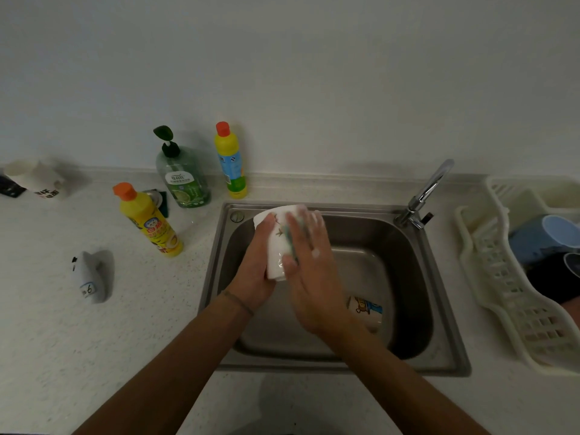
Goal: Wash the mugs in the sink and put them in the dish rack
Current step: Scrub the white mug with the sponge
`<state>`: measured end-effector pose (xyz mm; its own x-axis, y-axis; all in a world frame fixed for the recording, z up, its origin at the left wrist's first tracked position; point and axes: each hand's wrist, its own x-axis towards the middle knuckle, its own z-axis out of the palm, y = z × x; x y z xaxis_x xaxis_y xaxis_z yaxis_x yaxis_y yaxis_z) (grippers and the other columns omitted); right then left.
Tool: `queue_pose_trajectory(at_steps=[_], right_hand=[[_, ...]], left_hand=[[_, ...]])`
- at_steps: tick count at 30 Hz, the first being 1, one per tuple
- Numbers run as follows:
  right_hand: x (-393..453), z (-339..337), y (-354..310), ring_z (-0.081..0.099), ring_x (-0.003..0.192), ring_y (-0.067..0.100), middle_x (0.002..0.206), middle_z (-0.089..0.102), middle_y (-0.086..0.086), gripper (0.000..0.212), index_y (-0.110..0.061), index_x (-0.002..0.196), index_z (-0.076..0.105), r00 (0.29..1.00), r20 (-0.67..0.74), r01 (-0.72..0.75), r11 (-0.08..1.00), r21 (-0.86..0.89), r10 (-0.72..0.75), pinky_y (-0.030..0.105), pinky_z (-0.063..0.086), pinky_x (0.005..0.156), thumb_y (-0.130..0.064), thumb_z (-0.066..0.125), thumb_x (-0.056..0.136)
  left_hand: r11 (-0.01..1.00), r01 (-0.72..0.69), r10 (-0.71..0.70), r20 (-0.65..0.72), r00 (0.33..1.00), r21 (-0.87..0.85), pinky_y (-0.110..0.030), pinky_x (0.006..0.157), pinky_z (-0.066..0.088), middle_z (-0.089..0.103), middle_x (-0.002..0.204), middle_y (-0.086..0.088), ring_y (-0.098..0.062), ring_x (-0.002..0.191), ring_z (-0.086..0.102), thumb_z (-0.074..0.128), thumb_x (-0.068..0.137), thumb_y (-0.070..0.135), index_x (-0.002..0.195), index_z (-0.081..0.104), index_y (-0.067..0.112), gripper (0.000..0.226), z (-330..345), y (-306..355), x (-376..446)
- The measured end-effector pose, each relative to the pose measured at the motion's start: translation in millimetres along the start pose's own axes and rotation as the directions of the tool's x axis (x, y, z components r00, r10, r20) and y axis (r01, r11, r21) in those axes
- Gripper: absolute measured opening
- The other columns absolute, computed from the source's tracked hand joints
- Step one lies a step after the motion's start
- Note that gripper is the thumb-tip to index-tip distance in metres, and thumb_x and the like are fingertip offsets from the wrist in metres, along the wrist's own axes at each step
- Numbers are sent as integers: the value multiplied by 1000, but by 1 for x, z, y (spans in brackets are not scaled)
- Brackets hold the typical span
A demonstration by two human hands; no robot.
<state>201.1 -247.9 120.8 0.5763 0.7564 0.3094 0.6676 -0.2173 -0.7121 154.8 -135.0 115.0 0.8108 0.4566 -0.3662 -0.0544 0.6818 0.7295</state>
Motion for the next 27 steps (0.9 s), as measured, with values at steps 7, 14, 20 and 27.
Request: queue_pose_trajectory(at_steps=[7,14,20,27], right_hand=[[26,-13,14,33,145,7,165,18,-10,54,-42,159,17,949,-19,-295,907,300,315,34,40,114,-36,36,109],[5,5,13,8,154,7,167,-3,-19,61,-43,159,4,984,18,-180,975,132,179,30,22,121,-34,33,106],[3,4,3,7,154,9,167,-6,-18,61,-45,157,-2,992,8,-126,992,24,126,36,25,123,-40,30,105],[23,-23,19,54,111,-4,156,30,-7,56,-38,159,21,902,135,-423,773,473,411,4,46,77,-29,42,108]], left_hand=[[994,33,-23,-91,996,105,-47,95,56,68,129,-21,-39,121,64,69,85,54,140,58,12,70,4,-16,-2],[982,-40,60,-103,993,186,-52,101,54,68,128,-21,-40,122,64,73,78,57,138,60,12,77,-5,-18,4],[976,-76,101,-112,989,202,-47,97,56,70,125,-18,-32,115,68,69,84,55,135,62,13,66,-1,-18,8],[996,82,-79,-84,993,30,-42,82,62,72,125,-14,-27,110,71,57,87,52,135,61,18,58,2,-19,1]])
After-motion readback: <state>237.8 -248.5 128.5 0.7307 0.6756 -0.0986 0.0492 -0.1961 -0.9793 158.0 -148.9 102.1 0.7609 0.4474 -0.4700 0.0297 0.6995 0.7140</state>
